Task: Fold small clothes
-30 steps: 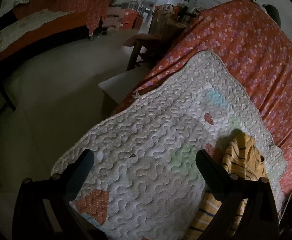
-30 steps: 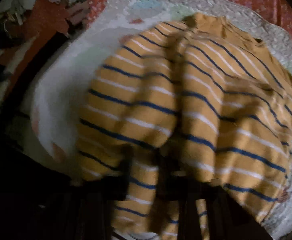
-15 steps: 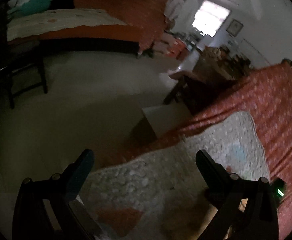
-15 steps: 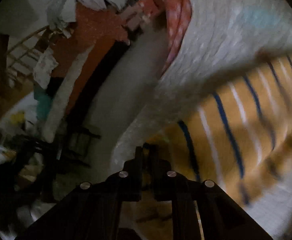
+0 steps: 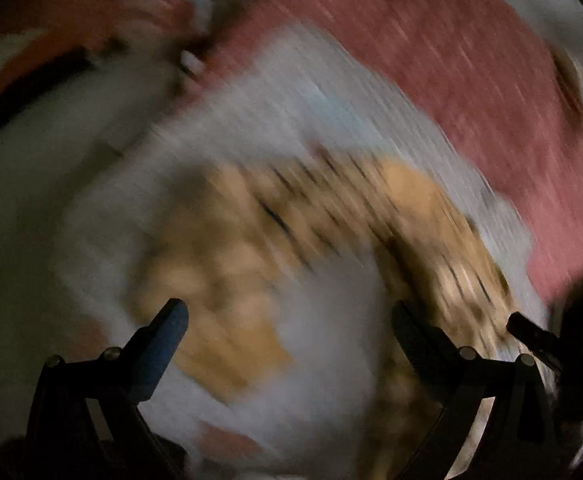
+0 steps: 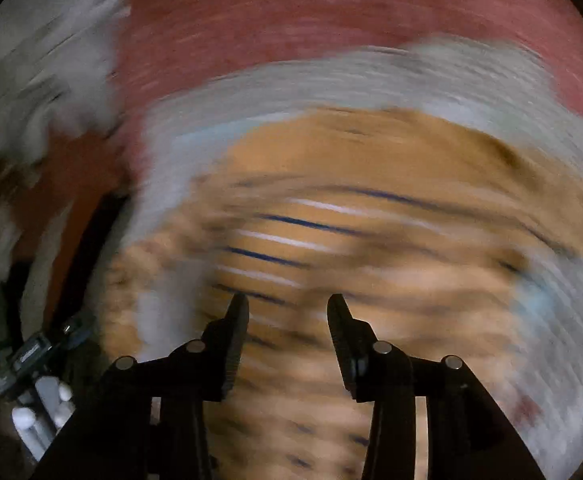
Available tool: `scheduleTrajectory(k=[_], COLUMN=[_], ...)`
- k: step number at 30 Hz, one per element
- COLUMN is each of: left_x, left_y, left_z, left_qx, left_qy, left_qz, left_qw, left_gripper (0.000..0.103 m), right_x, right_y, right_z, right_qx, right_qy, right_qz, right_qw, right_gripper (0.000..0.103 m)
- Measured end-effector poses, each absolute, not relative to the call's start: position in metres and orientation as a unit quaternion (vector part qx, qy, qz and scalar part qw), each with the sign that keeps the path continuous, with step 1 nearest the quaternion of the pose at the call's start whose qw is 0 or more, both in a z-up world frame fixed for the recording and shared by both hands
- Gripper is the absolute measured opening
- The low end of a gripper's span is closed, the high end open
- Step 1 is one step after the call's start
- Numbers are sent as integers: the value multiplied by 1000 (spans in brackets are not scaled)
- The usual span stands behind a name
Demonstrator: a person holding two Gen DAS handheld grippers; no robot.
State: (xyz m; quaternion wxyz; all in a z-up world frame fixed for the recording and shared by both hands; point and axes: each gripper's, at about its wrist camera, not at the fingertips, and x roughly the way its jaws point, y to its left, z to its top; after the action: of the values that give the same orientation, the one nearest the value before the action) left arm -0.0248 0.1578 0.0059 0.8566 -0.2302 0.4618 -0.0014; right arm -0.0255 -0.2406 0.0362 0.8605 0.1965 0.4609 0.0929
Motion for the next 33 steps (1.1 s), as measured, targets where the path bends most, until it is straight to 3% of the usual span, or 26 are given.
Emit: scheduleTrajectory(k=[4, 7, 13, 15, 17, 18, 19, 25, 30, 33], left_x=[-30, -38, -56, -62, -63, -63, -60, -83, -94, -96], left_y=[98, 75, 31, 17, 10, 9, 7, 29, 45, 51], left_z=[-37, -56, -73, -76, -74, -70, -69, -29, -45, -48], left_qx=[-203, -193, -158, -152, -134, -122, -131, -112, -94, -95], left_qy=[545, 575, 599, 604, 612, 617, 620, 605, 625, 627], left_qz=[-60, -75, -104, -106, -91, -85, -94, -59, -14, -2], left_qw=[811, 792, 778, 775, 774, 773, 768, 786, 775, 774], left_gripper=[86, 86, 86, 86, 57, 25, 8, 7, 7, 8], right_x=[-97, -133, -140, -140, -133, -133, -139, -176, -182, -181], right_y=[-321, -339, -300, -290, -288, -294, -304, -335, -323, -347], right_z=[-7, -42, -83, -85, -78, -72, -65, -43, -78, -51], right_qx=[255, 313, 300, 286, 292, 309, 314, 298, 311, 326], right_qy=[475, 487, 524, 521, 518, 514, 508, 511, 566, 530], right_qz=[1, 9, 66, 73, 88, 99, 99, 70, 46, 35], right_qw=[842, 816, 795, 801, 799, 795, 796, 803, 762, 782], right_gripper=[47, 47, 52, 49, 9, 9, 9, 8, 9, 9])
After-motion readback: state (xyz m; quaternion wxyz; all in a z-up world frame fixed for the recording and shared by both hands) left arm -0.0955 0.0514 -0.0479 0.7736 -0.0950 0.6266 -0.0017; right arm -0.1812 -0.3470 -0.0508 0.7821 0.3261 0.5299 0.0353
